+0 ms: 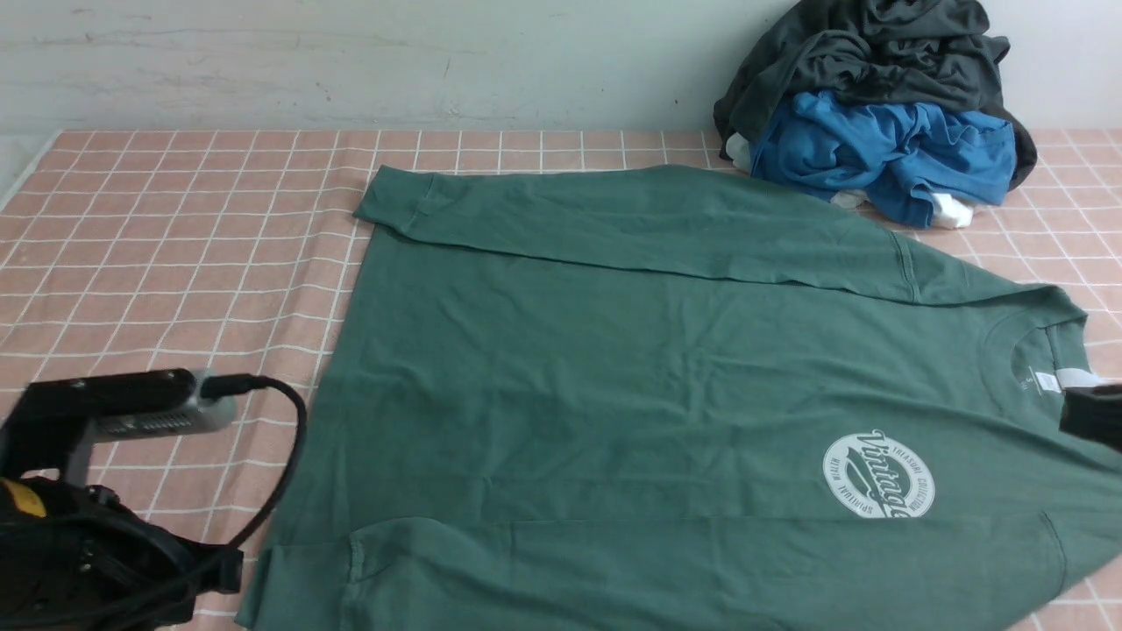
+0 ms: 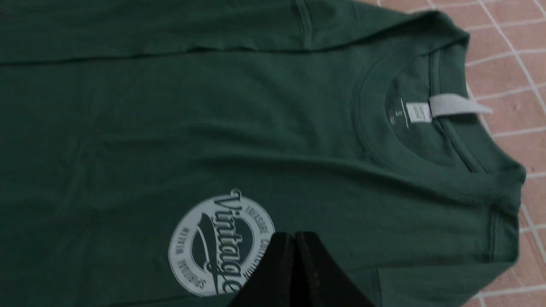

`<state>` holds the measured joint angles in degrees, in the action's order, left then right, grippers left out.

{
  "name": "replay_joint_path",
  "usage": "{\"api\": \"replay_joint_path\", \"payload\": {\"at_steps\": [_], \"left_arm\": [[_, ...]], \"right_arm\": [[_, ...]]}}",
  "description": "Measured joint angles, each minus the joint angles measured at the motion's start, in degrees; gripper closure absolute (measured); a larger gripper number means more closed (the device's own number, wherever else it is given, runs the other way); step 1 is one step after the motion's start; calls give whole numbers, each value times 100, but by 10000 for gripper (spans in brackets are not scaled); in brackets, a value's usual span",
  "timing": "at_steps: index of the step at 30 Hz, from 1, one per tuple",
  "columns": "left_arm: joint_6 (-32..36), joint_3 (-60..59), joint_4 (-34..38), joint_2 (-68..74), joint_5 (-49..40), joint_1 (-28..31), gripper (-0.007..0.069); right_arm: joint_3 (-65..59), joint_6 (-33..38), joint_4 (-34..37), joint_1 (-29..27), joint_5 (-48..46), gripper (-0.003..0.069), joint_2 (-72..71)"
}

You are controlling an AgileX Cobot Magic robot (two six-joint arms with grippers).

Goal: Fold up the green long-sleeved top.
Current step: Use the left arm to clamp the cuff closest to it

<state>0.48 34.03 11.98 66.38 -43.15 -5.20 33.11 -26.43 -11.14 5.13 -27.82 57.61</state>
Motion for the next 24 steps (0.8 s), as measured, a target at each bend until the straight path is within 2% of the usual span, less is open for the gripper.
{"api": "replay_joint_path", "payload": {"at_steps": [4,8,9,10,12,18,24], "left_arm": [[408,32,379,607,398,0,561],[800,39,847,1003,638,0,435],[829,39,870,1021,647,0,435],[1109,40,1082,1171,717,0,377],[1381,93,1289,1385,723,0,337],[1372,555,1150,1762,568,-4,335],[936,844,705,1907,514,-4,342]], "right_arm": [[125,853,233,0,-740,671,377],[516,2157,1322,0,-1654,671,763],[561,2228,1389,0,-1709,671,780],[690,2790,1905,0,-1793,671,895],[803,3444,2490,0,-1623,671,1007],[879,4783,3488,4,-960,671,1321],[886,5130,3869,4,-929,671,1544]]}}
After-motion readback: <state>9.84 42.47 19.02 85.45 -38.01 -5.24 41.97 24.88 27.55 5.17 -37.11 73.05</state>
